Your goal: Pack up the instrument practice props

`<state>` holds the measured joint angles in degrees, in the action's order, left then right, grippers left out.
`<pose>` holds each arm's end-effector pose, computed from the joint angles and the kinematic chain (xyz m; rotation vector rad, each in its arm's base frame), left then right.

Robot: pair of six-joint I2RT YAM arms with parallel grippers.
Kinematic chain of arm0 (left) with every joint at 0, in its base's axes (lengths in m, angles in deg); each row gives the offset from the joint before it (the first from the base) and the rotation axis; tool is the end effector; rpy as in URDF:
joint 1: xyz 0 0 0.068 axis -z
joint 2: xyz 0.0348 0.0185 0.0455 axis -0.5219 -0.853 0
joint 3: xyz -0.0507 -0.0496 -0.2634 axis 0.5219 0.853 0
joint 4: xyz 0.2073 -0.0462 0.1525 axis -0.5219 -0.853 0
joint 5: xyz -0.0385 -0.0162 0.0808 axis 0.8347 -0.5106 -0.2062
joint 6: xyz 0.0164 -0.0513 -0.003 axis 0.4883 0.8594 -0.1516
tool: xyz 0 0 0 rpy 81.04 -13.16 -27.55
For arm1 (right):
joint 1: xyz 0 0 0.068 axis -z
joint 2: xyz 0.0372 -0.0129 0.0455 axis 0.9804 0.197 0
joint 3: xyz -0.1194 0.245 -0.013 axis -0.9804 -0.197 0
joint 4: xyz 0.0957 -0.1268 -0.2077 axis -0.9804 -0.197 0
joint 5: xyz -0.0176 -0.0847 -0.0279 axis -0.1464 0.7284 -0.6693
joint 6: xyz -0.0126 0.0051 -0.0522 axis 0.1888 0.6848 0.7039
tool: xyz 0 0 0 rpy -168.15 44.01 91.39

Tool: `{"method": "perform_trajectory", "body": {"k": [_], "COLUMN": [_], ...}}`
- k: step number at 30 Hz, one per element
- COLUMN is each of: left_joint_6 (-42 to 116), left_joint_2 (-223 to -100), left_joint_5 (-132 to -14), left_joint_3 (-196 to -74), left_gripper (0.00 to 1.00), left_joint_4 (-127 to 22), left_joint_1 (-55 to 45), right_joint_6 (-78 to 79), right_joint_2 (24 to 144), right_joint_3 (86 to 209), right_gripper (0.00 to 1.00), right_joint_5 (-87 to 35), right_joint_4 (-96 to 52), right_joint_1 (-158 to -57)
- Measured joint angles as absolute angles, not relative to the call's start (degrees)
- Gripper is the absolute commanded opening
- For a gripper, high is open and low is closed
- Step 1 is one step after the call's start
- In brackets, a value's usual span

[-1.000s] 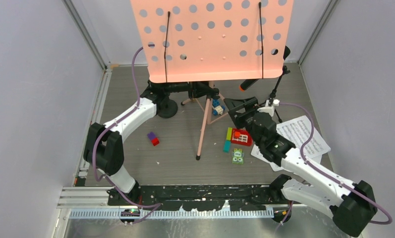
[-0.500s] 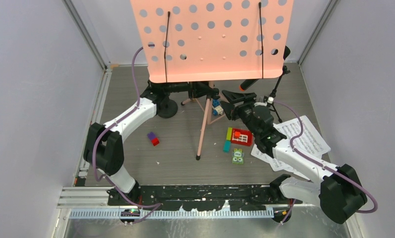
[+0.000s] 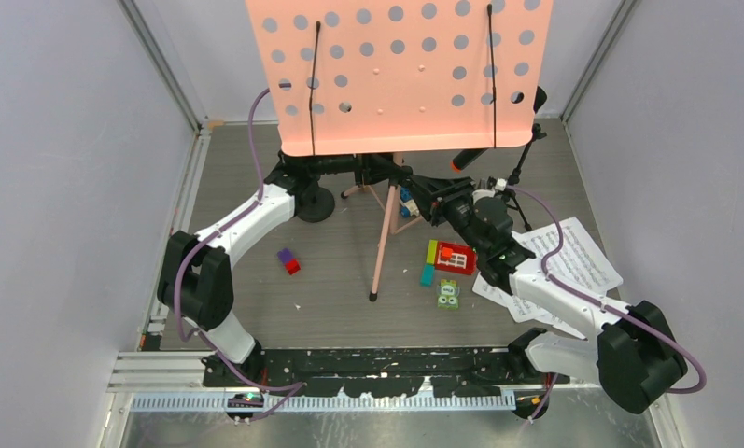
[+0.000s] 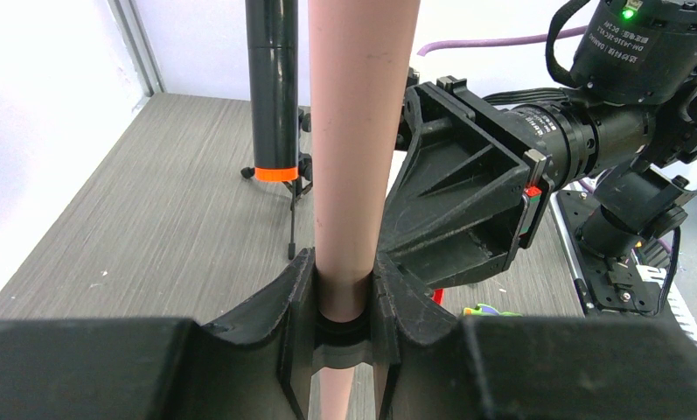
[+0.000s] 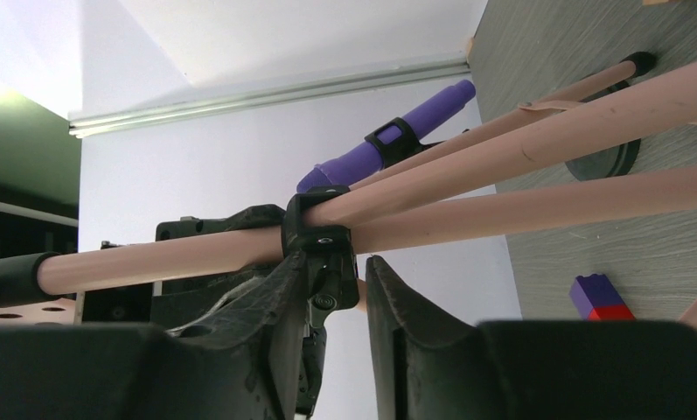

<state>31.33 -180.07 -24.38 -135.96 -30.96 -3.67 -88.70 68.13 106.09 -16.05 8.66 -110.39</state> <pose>0.3237 -0.2042 0.3515 1.0878 1.2716 -1.1962 0.2218 0.1355 0.2750 1.0382 1.5670 1.6306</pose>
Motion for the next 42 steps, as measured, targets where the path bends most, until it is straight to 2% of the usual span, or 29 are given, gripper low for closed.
{"method": "perform_trajectory", "body": {"k": [3,10,13,19,25,30,36,42], "left_joint_6": [31.33,31.33,31.33,31.33,31.35,31.35,32.05,32.38], "left_joint_2": [-180.07,-180.1,-180.1,-180.18,-180.51,-180.51,-180.71,-180.71], "left_joint_5": [-24.36,-24.34,-24.31,-24.27,-23.88,-23.7,-21.76,-18.87], "left_joint_3": [-135.96,-135.96,-135.96,-136.09,-136.55,-136.57,-136.83,-136.88], "left_gripper": [0.0,0.0,0.0,0.0,0.0,0.0,0.0,0.0], "left_joint_4": [-30.96,-30.96,-30.94,-30.98,-31.18,-31.24,-31.44,-31.62], "left_joint_1": [-3.67,-3.67,-3.67,-3.84,-4.37,-4.43,-4.17,-3.25], "right_joint_6": [-88.8,-88.74,-88.48,-81.55,-56.41,-29.27,3.56,44.87], "right_joint_2": [68.66,68.83,68.85,69.31,69.73,69.62,67.17,61.77], "right_joint_3": [106.09,106.11,106.11,107.32,111.99,114.53,113.33,115.18], "right_gripper": [0.24,0.12,0.01,0.0,0.0,0.01,0.12,0.14], "right_joint_5": [-16.68,-17.25,-17.69,-19.42,-22.45,-27.79,-35.55,-34.8], "right_joint_4": [9.49,10.34,10.34,9.86,6.71,6.15,7.78,-6.16], "right_joint_1": [-110.39,-110.39,-110.25,-109.58,-108.92,-108.77,-109.62,-116.27]}}
